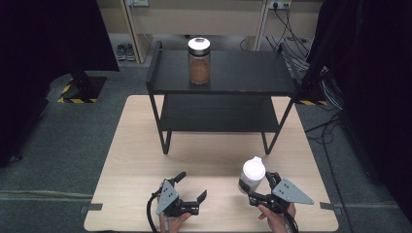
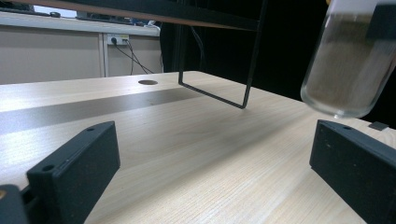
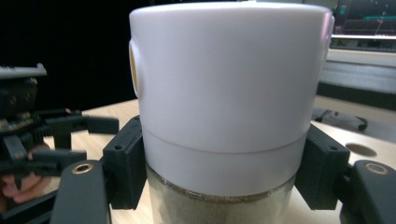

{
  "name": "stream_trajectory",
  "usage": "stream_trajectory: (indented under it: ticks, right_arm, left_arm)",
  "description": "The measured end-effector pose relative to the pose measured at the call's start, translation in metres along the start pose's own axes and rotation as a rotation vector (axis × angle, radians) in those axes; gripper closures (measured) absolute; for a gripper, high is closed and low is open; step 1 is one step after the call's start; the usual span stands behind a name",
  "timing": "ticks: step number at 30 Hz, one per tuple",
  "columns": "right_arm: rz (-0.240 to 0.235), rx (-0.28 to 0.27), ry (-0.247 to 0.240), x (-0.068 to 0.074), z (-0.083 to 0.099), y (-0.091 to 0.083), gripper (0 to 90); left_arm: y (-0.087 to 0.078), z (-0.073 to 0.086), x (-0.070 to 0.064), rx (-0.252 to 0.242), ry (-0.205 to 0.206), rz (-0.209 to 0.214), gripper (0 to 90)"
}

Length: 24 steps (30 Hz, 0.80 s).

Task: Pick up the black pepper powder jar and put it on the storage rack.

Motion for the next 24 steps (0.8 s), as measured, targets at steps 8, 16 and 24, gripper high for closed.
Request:
stream_trajectory:
  ticks: [8,16,24]
  right_arm:
    - [-0.038,-0.036,-0.004,-0.011,-0.028,0.008,30.7]
    - [-0.082,-0.068,-0.020,-0.021,-0.063,0.019,30.7]
    - [-0.098,-0.074,-0.024,-0.025,-0.091,0.029,30.7]
  left_arm:
    - [0.000,0.000,0.001,-0.001,-0.003,0.002,1.1]
    - [0.000,0.000,0.001,-0.002,-0.005,0.004,1.1]
    - [-0.001,0.000,0.001,-0.004,-0.009,0.005,1.1]
Point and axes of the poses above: each handheld gripper's, and its own axes: y roughly forward along the jaws, z roughly out of its underside, x roughly to its left, the point moved 5 cm from there along y, roughly forward along the jaws, and after that the axes turned 6 degrees about -y, right-handed, at the moved point
